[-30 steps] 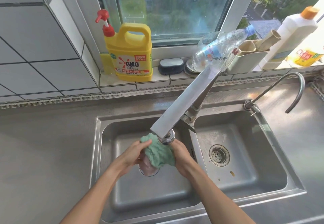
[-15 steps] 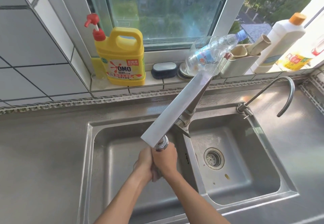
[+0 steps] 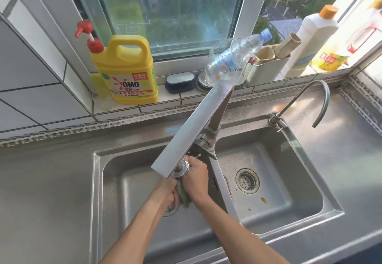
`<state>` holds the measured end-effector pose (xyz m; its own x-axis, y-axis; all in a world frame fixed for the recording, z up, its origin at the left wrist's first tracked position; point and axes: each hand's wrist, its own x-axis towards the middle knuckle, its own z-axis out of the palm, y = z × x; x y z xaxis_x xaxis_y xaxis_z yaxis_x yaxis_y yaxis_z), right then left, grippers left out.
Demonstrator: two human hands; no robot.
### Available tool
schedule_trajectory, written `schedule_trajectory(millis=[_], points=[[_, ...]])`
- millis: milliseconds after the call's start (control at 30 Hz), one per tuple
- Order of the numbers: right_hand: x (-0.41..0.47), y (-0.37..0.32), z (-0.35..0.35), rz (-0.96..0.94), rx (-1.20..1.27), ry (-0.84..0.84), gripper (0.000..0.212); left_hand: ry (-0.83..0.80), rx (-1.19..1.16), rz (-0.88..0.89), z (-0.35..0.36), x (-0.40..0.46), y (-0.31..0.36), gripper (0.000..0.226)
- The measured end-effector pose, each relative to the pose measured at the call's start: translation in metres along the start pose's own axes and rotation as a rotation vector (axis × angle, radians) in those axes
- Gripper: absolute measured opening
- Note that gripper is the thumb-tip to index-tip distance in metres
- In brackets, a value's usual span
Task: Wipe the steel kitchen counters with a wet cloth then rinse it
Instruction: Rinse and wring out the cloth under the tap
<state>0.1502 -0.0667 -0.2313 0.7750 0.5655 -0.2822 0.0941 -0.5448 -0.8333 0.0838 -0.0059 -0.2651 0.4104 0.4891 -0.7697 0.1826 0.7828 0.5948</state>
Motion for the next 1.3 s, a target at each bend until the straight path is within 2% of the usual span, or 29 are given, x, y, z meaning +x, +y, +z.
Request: schedule_trajectory(millis=[67, 133, 200, 300, 433, 533, 633, 767, 900, 1000, 1133, 1200, 1300], points=[[-0.019, 0.000, 0.006, -0.058, -0.040, -0.049, 0.027, -0.068, -0.104, 0.029, 0.000, -0.006, 0.009, 0.033], [-0.023, -0.002, 0.005, -0.114, -0.105, -0.088, 0.020, -0.008, -0.143, 0.063, 0.001, -0.008, 0.015, 0.029], [-0.009, -0.005, -0.002, -0.131, -0.183, -0.121, 0.023, 0.046, -0.114, 0.019, 0.004, -0.010, 0.006, 0.025], [0.009, -0.003, -0.010, -0.036, -0.182, -0.029, 0.036, 0.035, -0.139, 0.014, 0.019, -0.010, -0.009, 0.036], [-0.021, 0.006, 0.008, -0.080, -0.198, -0.071, 0.016, 0.070, -0.224, 0.033, 0.012, -0.011, 0.004, 0.036], [-0.020, 0.007, 0.007, -0.086, -0.203, -0.083, 0.019, 0.084, -0.162, 0.036, 0.014, -0.019, 0.005, 0.036], [0.003, 0.004, -0.002, 0.024, -0.161, -0.004, 0.039, 0.080, -0.009, 0.038, 0.023, -0.026, -0.006, 0.040], [-0.014, 0.003, 0.011, -0.001, -0.187, -0.094, 0.020, 0.149, -0.092, 0.084, 0.012, -0.020, 0.009, 0.041], [-0.011, 0.006, 0.009, -0.031, -0.246, -0.143, 0.028, 0.127, -0.037, 0.015, 0.005, -0.025, 0.002, 0.040], [0.011, 0.010, 0.000, 0.020, -0.170, -0.097, 0.032, 0.071, 0.057, 0.005, 0.009, -0.030, -0.007, 0.037], [0.019, 0.012, -0.008, 0.028, -0.154, -0.129, 0.040, 0.126, 0.092, 0.051, -0.001, -0.031, 0.001, 0.034], [0.020, 0.011, -0.021, -0.005, -0.181, -0.157, 0.043, 0.148, 0.114, 0.089, -0.008, -0.033, 0.001, 0.036], [0.013, 0.012, -0.044, -0.190, -0.350, -0.204, 0.027, 0.125, 0.194, 0.198, -0.014, -0.043, -0.002, 0.045]])
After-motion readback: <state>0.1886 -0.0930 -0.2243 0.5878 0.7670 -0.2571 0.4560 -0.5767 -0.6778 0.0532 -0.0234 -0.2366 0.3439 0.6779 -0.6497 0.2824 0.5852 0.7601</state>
